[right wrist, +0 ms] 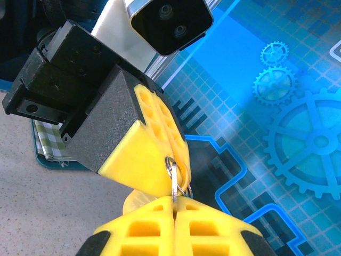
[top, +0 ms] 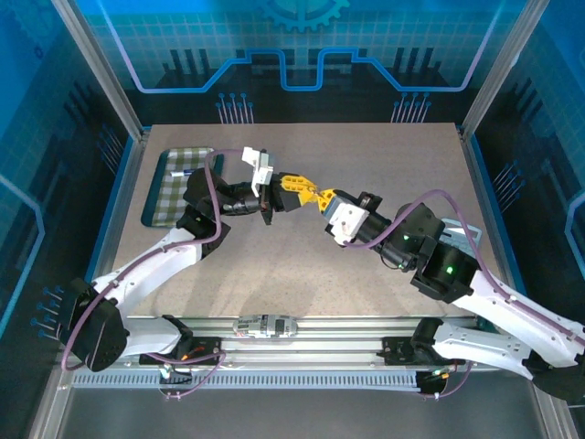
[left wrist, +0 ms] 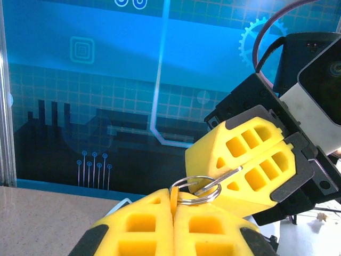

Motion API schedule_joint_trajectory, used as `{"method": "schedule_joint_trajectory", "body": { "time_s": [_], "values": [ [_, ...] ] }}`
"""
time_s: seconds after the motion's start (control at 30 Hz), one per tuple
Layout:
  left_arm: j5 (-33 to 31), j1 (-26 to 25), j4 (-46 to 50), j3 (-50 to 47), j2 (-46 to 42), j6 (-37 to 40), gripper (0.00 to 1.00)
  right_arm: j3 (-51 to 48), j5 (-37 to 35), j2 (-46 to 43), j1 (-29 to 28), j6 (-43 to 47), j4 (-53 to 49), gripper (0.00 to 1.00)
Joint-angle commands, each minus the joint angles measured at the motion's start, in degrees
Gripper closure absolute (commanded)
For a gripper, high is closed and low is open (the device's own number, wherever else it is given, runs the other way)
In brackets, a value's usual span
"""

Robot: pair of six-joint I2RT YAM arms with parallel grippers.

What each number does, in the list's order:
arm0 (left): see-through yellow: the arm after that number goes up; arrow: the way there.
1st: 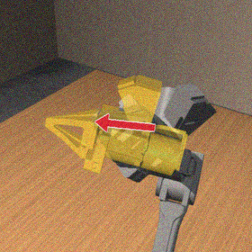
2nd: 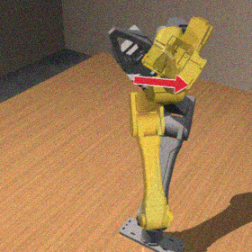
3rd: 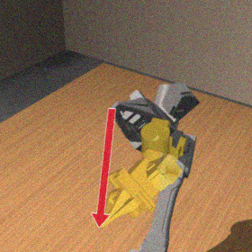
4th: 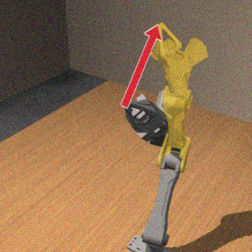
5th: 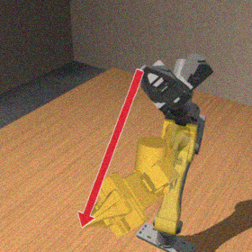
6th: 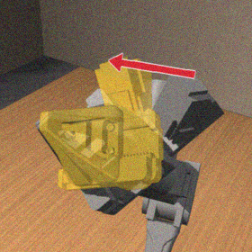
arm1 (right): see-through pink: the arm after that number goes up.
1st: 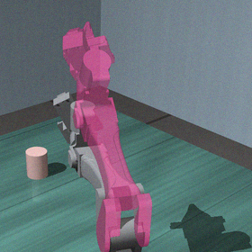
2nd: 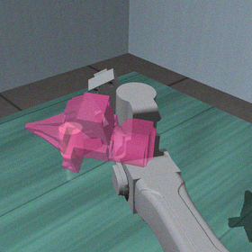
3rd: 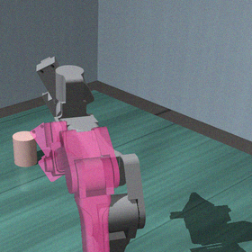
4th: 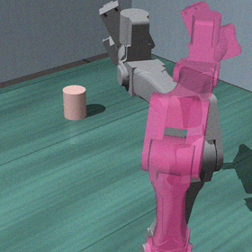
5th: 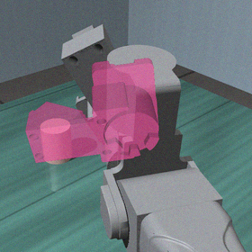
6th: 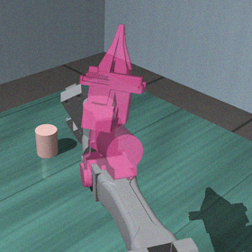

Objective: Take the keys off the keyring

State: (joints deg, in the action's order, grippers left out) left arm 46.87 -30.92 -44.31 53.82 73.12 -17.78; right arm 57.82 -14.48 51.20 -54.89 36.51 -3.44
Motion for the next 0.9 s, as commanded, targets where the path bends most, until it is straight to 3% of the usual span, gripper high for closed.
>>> {"method": "schedule_joint_trajectory", "body": {
  "time_s": [0.0, 0.13, 0.5, 0.63, 0.87],
  "values": [
    [0.8, -0.4, -4.6, 1.1, 0.2, -1.4, 1.00, -1.7, 2.1, 2.5, 0.0, 1.0, -3.5, 1.00],
    [1.5, -1.6, 0.0, 2.0, -0.1, 1.4, 1.00, -1.2, -4.0, 4.2, -0.6, -0.3, 0.9, 1.00],
    [2.0, -1.0, -5.2, 0.5, 0.9, -2.3, 1.00, -1.0, 1.2, 0.7, 6.4, -16.1, 3.7, 1.00],
    [2.0, -1.1, -6.2, 0.8, 1.3, -3.4, 1.00, -2.0, 2.2, 0.7, 6.0, -14.0, 3.9, 1.00],
    [2.7, 0.7, -16.0, 0.5, 3.5, -12.3, 1.00, -5.2, -1.3, -0.2, 4.6, -6.1, 7.3, 1.00]
  ]
}}
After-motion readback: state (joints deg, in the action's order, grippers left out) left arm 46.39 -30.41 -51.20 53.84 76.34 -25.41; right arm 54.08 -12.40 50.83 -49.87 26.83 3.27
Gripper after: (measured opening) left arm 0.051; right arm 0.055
